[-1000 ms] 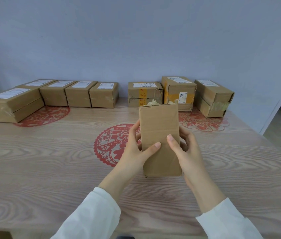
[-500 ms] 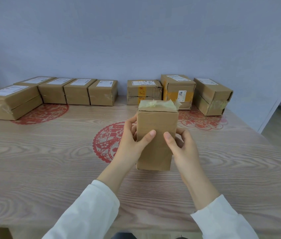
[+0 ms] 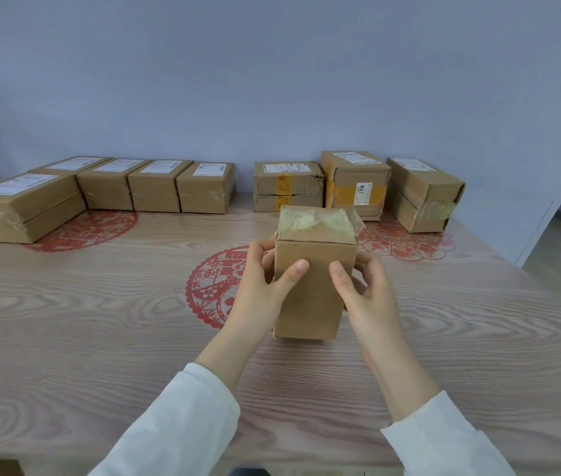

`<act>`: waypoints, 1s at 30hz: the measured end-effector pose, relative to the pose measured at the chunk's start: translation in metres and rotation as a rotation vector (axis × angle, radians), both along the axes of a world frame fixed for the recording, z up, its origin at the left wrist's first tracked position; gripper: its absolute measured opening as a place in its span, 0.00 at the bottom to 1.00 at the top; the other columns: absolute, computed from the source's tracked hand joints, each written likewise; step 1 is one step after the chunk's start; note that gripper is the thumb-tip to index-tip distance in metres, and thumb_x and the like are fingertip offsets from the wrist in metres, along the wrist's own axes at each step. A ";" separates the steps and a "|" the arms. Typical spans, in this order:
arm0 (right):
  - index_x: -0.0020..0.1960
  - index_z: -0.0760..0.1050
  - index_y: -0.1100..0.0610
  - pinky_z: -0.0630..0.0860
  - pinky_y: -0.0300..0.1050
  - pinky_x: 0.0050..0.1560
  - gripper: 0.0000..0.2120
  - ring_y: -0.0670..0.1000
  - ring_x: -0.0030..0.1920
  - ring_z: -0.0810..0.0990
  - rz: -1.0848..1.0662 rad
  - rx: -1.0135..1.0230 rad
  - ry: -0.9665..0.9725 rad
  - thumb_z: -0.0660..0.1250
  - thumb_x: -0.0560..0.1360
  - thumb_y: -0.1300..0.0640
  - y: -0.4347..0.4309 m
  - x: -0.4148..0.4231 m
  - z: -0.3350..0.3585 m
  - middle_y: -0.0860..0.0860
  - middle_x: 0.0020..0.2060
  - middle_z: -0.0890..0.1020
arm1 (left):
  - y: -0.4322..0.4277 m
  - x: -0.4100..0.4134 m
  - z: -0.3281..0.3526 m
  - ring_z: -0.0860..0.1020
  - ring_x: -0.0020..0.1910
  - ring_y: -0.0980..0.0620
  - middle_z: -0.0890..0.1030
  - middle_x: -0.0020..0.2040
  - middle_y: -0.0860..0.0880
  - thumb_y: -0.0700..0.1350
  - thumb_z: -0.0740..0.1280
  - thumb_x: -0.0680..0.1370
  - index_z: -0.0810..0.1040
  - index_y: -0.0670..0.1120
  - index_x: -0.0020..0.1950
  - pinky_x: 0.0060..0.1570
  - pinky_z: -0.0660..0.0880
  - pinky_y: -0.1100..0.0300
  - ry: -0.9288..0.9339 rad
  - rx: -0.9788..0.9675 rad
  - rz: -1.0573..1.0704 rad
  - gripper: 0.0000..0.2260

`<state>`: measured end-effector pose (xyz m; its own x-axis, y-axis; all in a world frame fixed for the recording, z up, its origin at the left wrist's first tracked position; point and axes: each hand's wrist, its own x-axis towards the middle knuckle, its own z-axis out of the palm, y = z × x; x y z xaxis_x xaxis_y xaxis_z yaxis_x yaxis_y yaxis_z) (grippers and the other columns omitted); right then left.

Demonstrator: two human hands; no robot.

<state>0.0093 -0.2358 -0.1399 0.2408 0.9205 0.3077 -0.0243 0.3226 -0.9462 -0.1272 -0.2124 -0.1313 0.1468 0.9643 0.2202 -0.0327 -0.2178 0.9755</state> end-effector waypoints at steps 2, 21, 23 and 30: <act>0.57 0.72 0.55 0.77 0.44 0.51 0.26 0.44 0.53 0.80 -0.024 -0.011 0.042 0.68 0.63 0.43 0.000 -0.001 0.003 0.45 0.50 0.81 | -0.001 0.001 -0.002 0.78 0.55 0.59 0.80 0.56 0.53 0.56 0.68 0.66 0.67 0.51 0.57 0.56 0.76 0.59 0.005 0.015 -0.011 0.23; 0.48 0.74 0.51 0.76 0.46 0.54 0.13 0.45 0.48 0.81 -0.055 -0.010 0.007 0.66 0.69 0.43 -0.002 0.003 0.004 0.47 0.45 0.82 | -0.004 0.003 0.005 0.80 0.48 0.61 0.80 0.55 0.52 0.42 0.67 0.76 0.67 0.48 0.64 0.43 0.74 0.72 -0.083 0.002 -0.044 0.18; 0.48 0.74 0.51 0.75 0.43 0.52 0.06 0.43 0.47 0.80 -0.055 -0.003 -0.010 0.66 0.74 0.50 -0.002 0.004 0.003 0.46 0.44 0.81 | -0.003 0.001 0.004 0.80 0.54 0.59 0.80 0.57 0.51 0.43 0.68 0.75 0.66 0.48 0.64 0.47 0.75 0.70 -0.083 0.004 -0.058 0.20; 0.55 0.72 0.54 0.73 0.28 0.45 0.10 0.35 0.47 0.79 0.002 0.034 -0.064 0.67 0.75 0.57 -0.003 0.003 0.005 0.47 0.51 0.80 | 0.000 -0.001 -0.001 0.79 0.58 0.51 0.79 0.61 0.48 0.58 0.75 0.67 0.66 0.54 0.58 0.58 0.74 0.58 -0.118 -0.077 -0.033 0.26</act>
